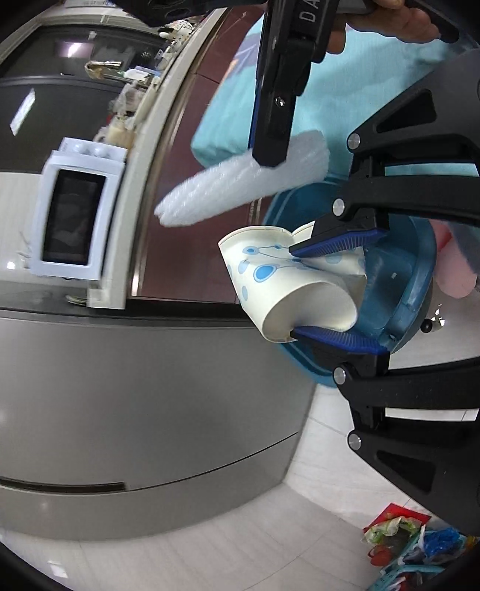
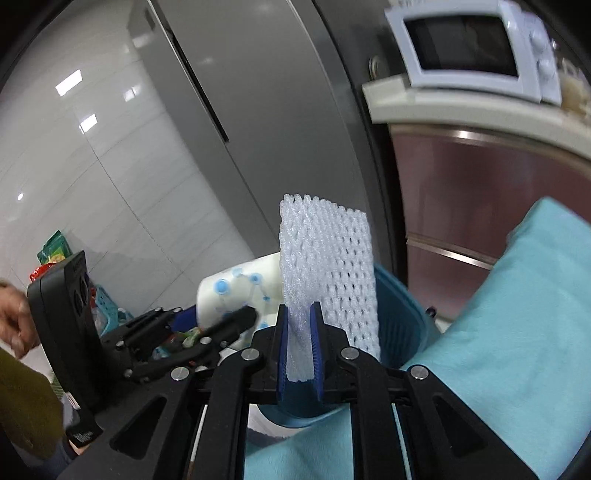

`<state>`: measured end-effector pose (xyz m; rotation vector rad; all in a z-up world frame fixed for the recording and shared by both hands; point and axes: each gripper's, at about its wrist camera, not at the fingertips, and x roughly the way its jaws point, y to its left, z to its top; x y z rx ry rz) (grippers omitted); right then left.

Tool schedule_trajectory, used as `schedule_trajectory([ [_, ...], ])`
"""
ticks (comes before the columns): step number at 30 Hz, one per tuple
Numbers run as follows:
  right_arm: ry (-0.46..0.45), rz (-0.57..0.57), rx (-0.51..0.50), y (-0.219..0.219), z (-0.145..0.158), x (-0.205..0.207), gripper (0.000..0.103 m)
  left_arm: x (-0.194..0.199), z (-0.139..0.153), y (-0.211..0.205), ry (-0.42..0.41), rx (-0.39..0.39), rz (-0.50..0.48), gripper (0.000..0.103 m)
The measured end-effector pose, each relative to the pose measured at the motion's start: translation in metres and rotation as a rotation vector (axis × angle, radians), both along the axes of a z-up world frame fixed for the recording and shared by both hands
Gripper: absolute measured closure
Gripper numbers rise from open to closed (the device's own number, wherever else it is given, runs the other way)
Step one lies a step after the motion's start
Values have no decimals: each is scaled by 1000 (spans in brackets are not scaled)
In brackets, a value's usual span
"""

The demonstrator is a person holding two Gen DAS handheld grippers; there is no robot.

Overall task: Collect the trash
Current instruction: 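Carry the cup and foam net to the teal wastebasket and release both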

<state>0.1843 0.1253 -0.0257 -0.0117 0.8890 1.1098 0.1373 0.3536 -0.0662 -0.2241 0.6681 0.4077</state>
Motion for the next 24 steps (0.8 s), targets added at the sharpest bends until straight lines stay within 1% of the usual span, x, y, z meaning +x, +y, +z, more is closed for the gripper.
schedule_trajectory([
  [1,8,-10,-20,4,-6,3,93,8,-7,-5,13,5,6,64],
  [3,30,-2,-45,11,-12,7,92,17,-19,0,46,6,11,64],
  [5,30,-10,-88,18,-20,8,92,27,-30,5,73,15,20,64],
  [7,57,1,-133,29,-31,13,91,37,-38,8,102,15,27,63],
  [9,49,-5,-178,34,-38,14,87,45,-49,9,133,14,20,63],
  [10,65,1,-196,37,-43,15,86,47,-52,9,140,17,21,63],
  [12,69,-5,-218,40,-48,16,85,52,-59,10,163,17,18,63],
  [13,74,-5,-224,41,-48,17,83,55,-63,10,174,13,16,63],
  [14,75,-4,-228,44,-48,17,73,52,-63,8,175,17,18,62],
  [15,67,-8,-231,43,-46,16,65,55,-64,8,180,25,23,53],
  [16,63,-12,-229,43,-44,16,65,53,-64,6,181,25,20,45],
  [20,73,-24,-208,39,-41,16,65,51,-59,3,169,32,18,31],
  [21,76,-25,-200,38,-42,22,64,49,-57,3,160,35,23,24],
  [22,77,-29,-190,36,-42,27,62,47,-52,1,143,41,32,18],
  [24,73,-42,-170,31,-38,29,52,41,-43,0,122,51,42,10],
])
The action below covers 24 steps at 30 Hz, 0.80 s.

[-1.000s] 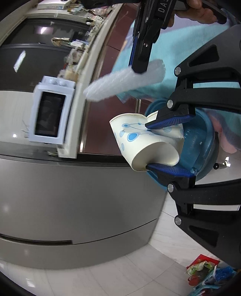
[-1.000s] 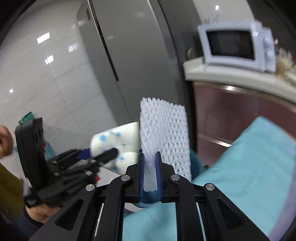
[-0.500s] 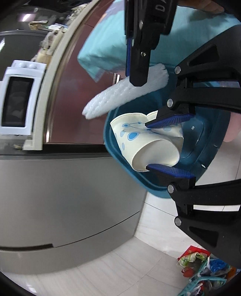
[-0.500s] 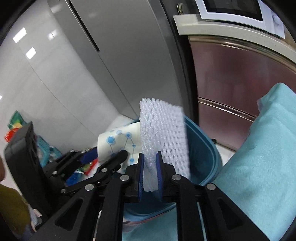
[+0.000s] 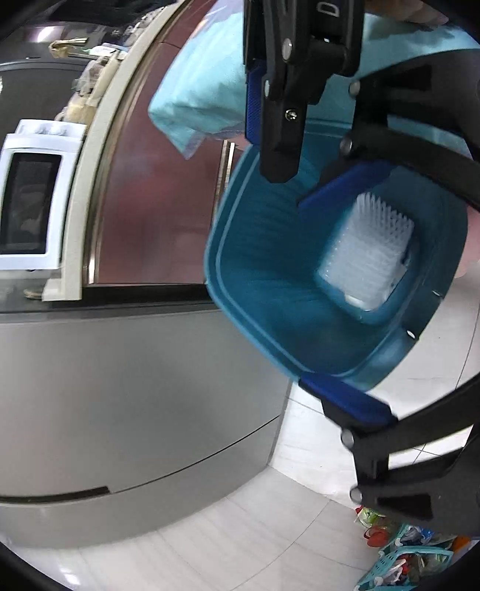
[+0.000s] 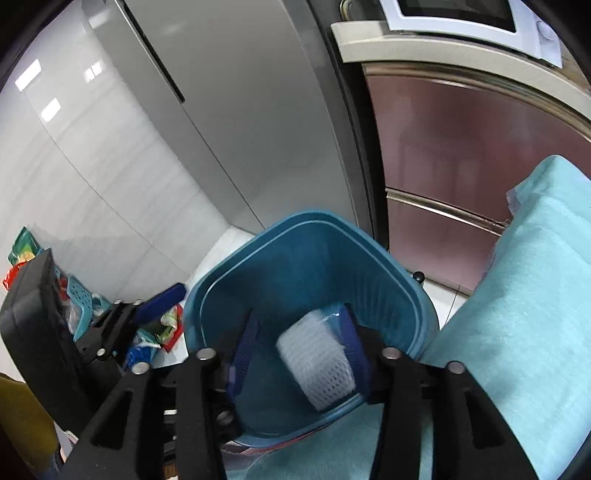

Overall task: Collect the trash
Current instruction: 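Carry the cup and foam net to the teal wastebasket and release both, then move both open tools back over the table toward the gold wrapper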

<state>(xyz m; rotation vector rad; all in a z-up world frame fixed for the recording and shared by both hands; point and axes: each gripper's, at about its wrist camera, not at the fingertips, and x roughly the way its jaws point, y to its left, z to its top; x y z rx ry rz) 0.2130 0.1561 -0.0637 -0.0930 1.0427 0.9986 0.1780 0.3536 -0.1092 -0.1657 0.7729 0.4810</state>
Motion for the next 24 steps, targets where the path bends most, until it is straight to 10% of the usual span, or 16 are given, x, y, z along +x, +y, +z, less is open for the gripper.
schedule_trajectory([
  [9,-97,-64,68,-34,32,-8,22,-40,50,-16,-117,20,29,6],
  [24,-273,-210,82,-115,70,-34,7,-63,106,-111,-200,51,-84,6],
])
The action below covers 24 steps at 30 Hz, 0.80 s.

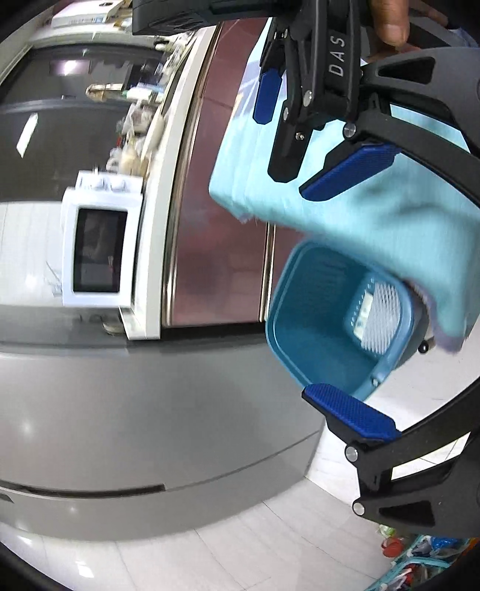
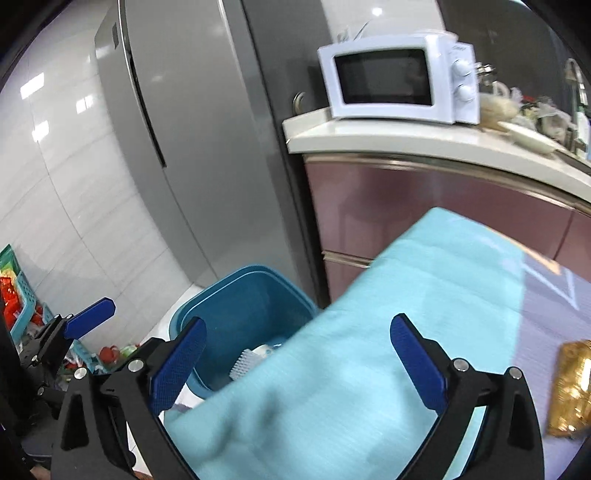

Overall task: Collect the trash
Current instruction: 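Move both open tools back over the table toward the gold wrapper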

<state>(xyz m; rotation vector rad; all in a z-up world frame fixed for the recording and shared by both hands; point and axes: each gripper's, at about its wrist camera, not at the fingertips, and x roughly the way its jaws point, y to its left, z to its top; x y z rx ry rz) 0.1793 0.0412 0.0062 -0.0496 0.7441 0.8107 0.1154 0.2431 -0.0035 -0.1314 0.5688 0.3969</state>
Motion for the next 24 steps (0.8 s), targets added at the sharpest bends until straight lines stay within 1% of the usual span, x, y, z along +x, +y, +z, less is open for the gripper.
schedule_trajectory([
  [3,-29,-47,22,-30,8,-3,7,1,9,-30,-14,1,-50,6],
  [7,-68,-135,46,-83,18,-12,7,5,18,-74,-29,11,-128,6],
  [11,-104,-237,68,-137,25,-24,7,8,22,-116,-39,9,-198,6],
  [14,-122,-294,82,-169,27,-34,7,9,23,-142,-42,15,-244,6],
  [16,-148,-339,94,-194,30,-46,7,7,25,-160,-46,16,-273,6],
  [20,-189,-406,109,-230,32,-69,7,0,27,-189,-53,20,-321,6],
  [24,-232,-471,93,-261,30,-91,7,-9,29,-215,-59,19,-363,6],
])
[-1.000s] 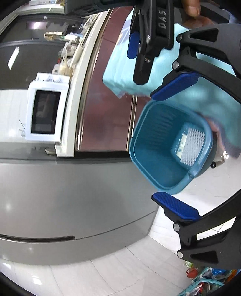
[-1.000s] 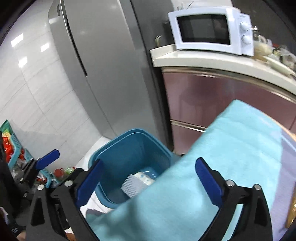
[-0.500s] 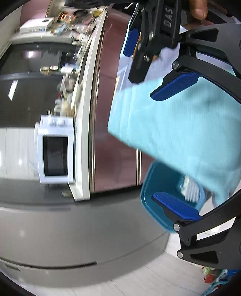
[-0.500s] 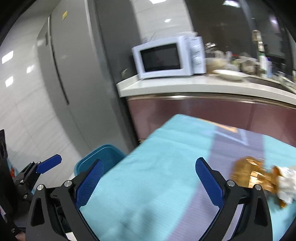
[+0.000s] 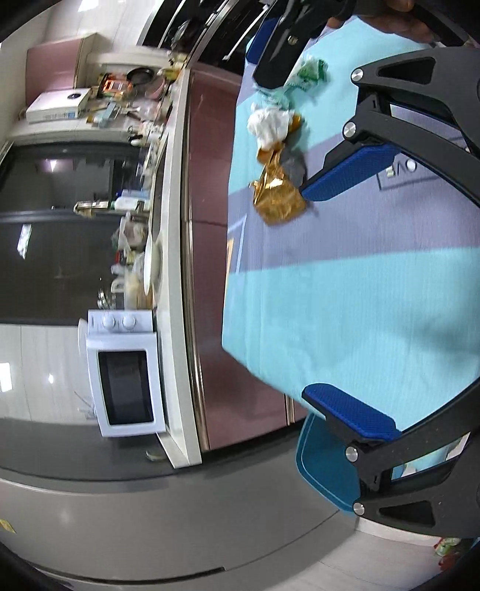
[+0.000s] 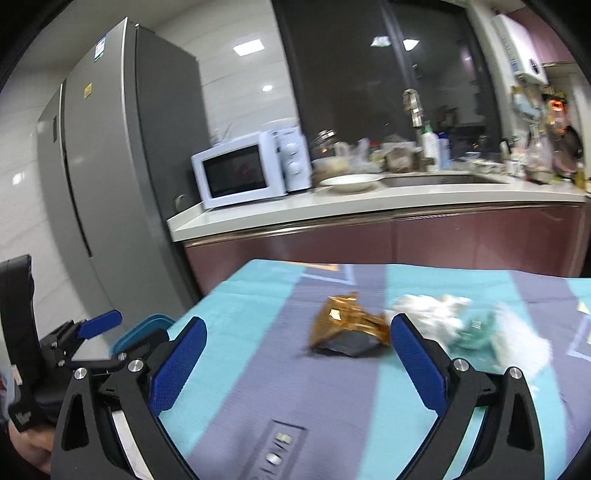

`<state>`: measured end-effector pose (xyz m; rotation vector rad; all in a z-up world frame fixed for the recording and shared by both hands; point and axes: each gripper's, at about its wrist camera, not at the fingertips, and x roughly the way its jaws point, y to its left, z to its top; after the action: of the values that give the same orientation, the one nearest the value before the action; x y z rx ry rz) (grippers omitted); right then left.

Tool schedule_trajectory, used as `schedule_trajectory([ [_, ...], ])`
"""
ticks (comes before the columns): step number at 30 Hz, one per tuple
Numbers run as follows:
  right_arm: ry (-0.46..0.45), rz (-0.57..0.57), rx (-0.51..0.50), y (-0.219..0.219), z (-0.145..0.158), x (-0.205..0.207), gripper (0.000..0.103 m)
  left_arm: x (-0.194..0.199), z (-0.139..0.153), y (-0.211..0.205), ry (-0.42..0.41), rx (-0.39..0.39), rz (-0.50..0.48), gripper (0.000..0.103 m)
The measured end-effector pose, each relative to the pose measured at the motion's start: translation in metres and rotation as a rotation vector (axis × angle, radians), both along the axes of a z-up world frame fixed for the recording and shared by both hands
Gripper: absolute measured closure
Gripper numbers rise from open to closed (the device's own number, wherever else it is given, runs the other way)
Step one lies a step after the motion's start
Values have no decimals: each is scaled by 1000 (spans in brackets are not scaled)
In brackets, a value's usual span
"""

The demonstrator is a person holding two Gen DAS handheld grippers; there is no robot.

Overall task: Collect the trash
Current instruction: 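Move both open tools back over the table toward the gold wrapper, then grasp the gold foil wrapper with the left tool while the right tool grasps another gold wrapper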

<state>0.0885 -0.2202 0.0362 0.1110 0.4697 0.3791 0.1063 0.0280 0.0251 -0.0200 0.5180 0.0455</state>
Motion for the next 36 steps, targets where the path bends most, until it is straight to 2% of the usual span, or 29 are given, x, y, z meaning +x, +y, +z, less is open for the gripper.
schedule_trajectory([
  [3,-18,-53,-4,-24,-5,-18,7,-10,-2,-22,-3,-23,-43,6],
  [6,-33,-134,-49,-48,-13,-36,7,-10,-5,-31,-12,-35,-78,6],
  [11,-8,-240,-88,-82,-28,-47,7,-5,-19,-53,16,-40,-134,6],
  [14,25,-280,-106,-99,-39,-41,7,10,-30,-62,63,-22,-157,6],
  [24,109,-364,-134,-141,-59,-5,7,68,-48,-82,124,5,-207,6],
  [29,131,-380,-109,-163,-60,13,7,102,-56,-89,154,12,-223,6],
  [34,150,-374,-80,-171,-63,28,7,137,-63,-100,177,82,-240,6],
  [36,161,-365,-68,-171,-66,33,7,150,-61,-101,168,71,-245,6],
])
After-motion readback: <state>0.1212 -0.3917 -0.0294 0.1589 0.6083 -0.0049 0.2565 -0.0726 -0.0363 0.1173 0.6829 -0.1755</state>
